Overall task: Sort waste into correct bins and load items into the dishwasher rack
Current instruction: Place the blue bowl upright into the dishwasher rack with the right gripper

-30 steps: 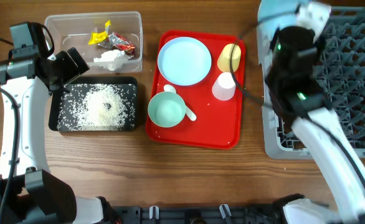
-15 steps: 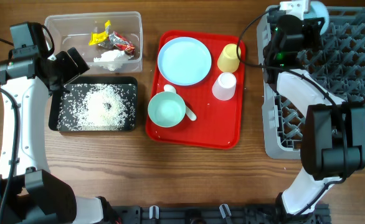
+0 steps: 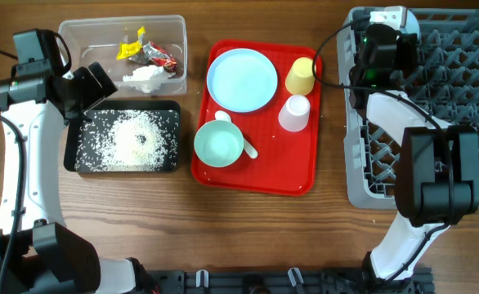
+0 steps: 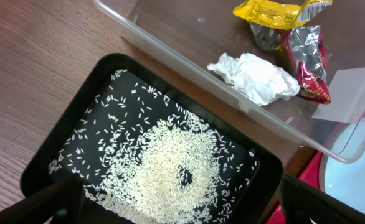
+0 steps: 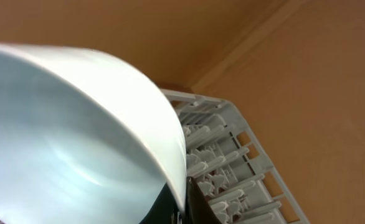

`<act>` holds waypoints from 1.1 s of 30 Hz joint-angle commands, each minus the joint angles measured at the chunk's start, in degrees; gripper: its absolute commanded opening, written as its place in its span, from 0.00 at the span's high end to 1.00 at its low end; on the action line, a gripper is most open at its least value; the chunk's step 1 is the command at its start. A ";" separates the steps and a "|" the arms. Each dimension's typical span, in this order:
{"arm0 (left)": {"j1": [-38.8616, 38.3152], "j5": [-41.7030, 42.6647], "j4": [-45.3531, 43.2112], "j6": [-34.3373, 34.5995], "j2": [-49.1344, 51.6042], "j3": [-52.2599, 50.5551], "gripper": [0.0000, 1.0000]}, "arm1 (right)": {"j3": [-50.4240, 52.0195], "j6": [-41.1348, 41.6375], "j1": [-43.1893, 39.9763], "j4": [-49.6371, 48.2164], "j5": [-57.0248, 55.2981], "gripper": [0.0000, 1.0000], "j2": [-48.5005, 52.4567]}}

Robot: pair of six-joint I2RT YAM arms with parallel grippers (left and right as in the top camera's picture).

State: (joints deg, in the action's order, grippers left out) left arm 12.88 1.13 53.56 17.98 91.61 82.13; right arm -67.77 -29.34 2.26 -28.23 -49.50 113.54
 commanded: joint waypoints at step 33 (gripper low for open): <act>0.24 -0.35 -0.17 0.50 0.00 0.39 0.00 | -0.07 17.51 12.96 26.62 3.13 0.00 -13.73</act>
State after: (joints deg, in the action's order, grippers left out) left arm 12.88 1.13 53.56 17.98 91.61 82.13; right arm -67.85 -16.67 14.76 -2.68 -50.96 108.16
